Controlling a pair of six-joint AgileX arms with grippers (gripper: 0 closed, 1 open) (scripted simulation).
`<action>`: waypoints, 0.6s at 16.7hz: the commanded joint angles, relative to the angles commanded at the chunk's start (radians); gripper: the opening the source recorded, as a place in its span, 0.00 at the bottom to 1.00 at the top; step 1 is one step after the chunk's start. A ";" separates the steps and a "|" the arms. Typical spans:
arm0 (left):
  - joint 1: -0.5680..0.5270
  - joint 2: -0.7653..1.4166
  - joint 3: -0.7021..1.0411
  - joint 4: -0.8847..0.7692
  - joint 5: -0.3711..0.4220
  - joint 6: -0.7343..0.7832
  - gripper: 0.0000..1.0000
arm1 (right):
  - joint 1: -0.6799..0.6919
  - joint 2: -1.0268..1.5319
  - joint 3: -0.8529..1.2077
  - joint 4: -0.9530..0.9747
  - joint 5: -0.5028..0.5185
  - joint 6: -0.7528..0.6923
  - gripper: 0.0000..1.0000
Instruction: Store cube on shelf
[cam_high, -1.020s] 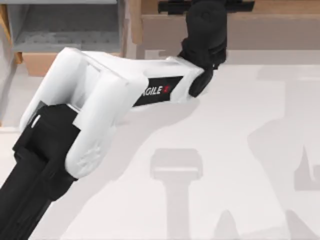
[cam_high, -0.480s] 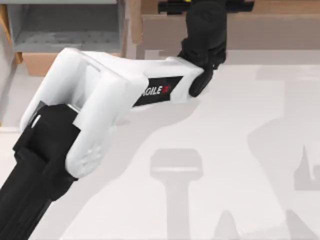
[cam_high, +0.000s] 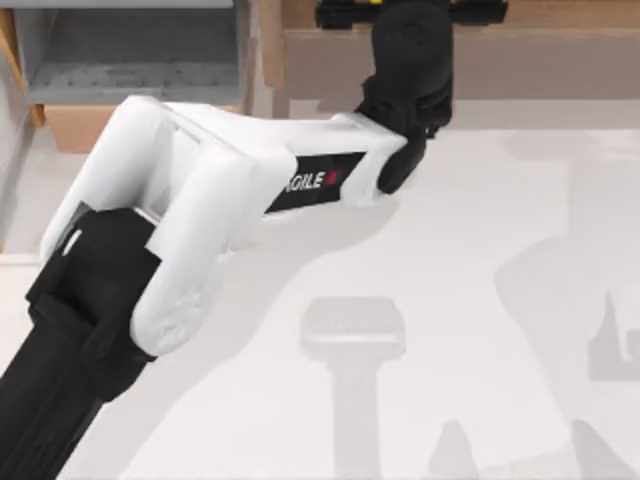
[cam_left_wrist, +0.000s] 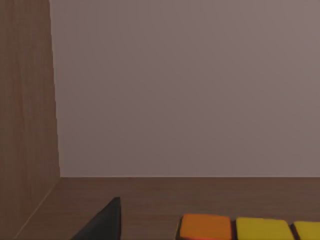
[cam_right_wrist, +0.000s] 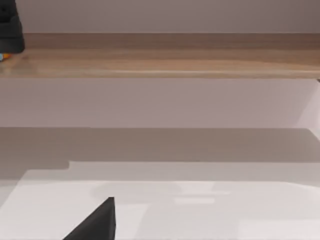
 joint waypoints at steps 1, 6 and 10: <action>0.000 0.000 0.000 0.000 0.000 0.000 1.00 | 0.000 0.000 0.000 0.000 0.000 0.000 1.00; -0.007 -0.027 -0.056 0.035 0.028 0.022 1.00 | 0.000 0.000 0.000 0.000 0.000 0.000 1.00; -0.007 -0.113 -0.269 0.152 0.133 0.106 1.00 | 0.000 0.000 0.000 0.000 0.000 0.000 1.00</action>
